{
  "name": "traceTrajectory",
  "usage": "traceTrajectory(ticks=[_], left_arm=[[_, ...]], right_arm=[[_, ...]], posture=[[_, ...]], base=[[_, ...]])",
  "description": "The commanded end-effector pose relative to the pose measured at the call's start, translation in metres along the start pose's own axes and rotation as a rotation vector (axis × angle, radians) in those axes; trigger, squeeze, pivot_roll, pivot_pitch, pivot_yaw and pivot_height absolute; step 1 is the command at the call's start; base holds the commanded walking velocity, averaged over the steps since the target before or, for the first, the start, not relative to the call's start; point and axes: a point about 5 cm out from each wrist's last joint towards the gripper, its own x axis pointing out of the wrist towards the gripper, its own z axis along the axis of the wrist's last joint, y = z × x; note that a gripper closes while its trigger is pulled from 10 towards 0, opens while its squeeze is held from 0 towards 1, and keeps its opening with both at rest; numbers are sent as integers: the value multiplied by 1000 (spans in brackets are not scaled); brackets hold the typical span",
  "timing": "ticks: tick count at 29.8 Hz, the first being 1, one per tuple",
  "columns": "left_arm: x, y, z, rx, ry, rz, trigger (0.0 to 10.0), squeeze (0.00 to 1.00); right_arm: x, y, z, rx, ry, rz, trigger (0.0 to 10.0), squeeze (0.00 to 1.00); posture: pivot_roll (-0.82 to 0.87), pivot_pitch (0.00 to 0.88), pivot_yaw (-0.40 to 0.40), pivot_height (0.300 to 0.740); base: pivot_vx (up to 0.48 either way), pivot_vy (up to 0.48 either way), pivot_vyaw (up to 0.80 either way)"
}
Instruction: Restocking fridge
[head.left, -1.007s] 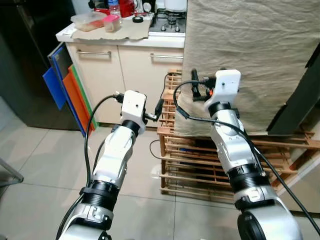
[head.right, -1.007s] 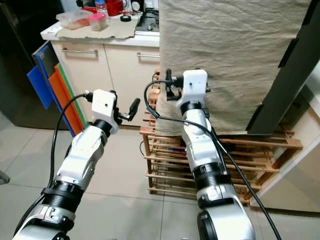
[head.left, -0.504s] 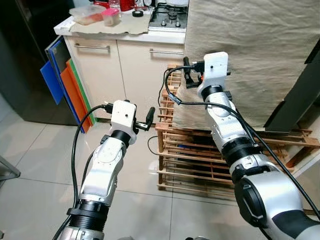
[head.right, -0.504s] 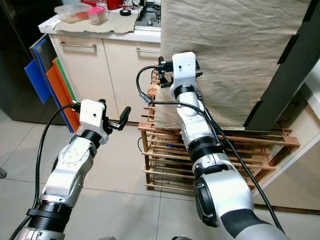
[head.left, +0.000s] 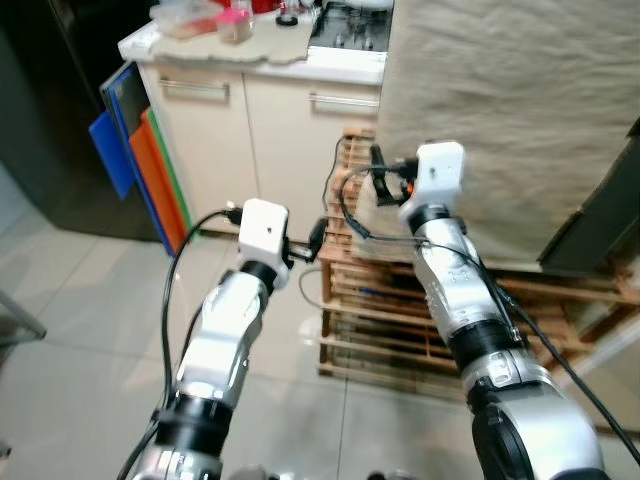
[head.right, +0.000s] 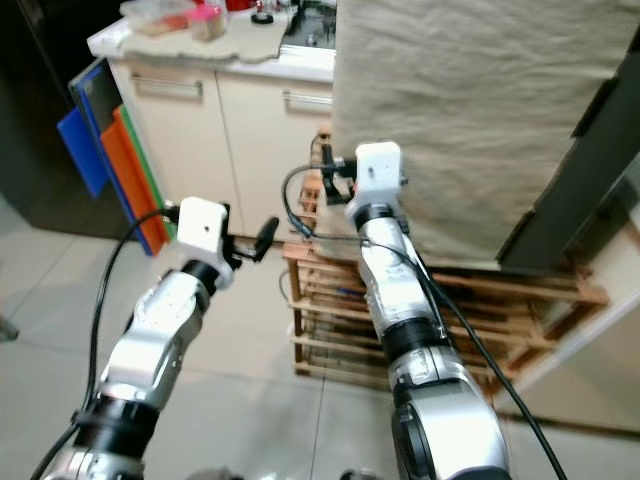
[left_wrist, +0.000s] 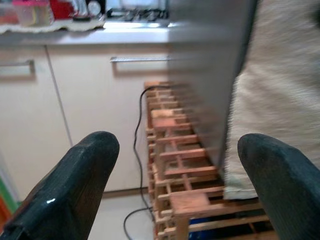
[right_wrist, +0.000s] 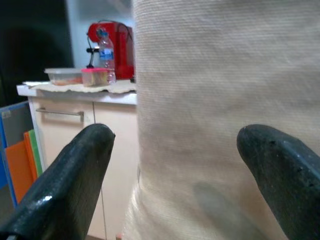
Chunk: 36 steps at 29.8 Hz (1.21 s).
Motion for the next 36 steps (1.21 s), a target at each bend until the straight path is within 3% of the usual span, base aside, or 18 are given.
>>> traceTrajectory(ticks=[1, 3, 4, 7, 9, 12, 15, 23, 36], left_arm=[[5, -3, 0, -2, 13, -21, 10000, 0], [8, -3, -1, 1, 22, -27, 10000, 0], [8, -3, -1, 1, 22, -27, 10000, 0], [12, -2, -4, -29, 39, -29, 10000, 0], [13, -1, -5, -31, 43, -27, 10000, 0], [16, 0, -9, -44, 53, -24, 10000, 0], [18, 1, -6, -40, 40, -7, 10000, 0], [17, 4, -9, -29, 41, 4, 10000, 0], [17, 5, -13, -31, 55, -4, 10000, 0]], right_arm=[[-8, -8, 6, 1, -20, -29, 10000, 0], [-26, -21, -3, -16, 16, -82, 10000, 0], [-26, -21, -3, -16, 16, -82, 10000, 0], [-62, -43, -22, -80, 90, -162, 10000, 0], [-82, -48, -34, -140, 144, -177, 10000, 0], [-98, -55, -43, -92, 216, -260, 10000, 0], [-96, -60, -45, -55, 234, -311, 10000, 0], [-91, -58, -41, -27, 232, -313, 10000, 0], [-88, -51, -42, -49, 241, -268, 10000, 0]], posture=[[76, 0, 20, 740], [56, 0, 27, 740], [56, 0, 27, 740], [20, 0, 36, 740], [14, 0, 34, 740], [18, 0, 29, 740], [28, 0, 30, 740], [42, 0, 33, 740], [37, 0, 34, 740]], base=[[0, 0, 0], [0, 0, 0], [0, 0, 0], [0, 0, 0], [0, 0, 0], [0, 0, 0], [0, 0, 0], [0, 0, 0], [0, 0, 0]])
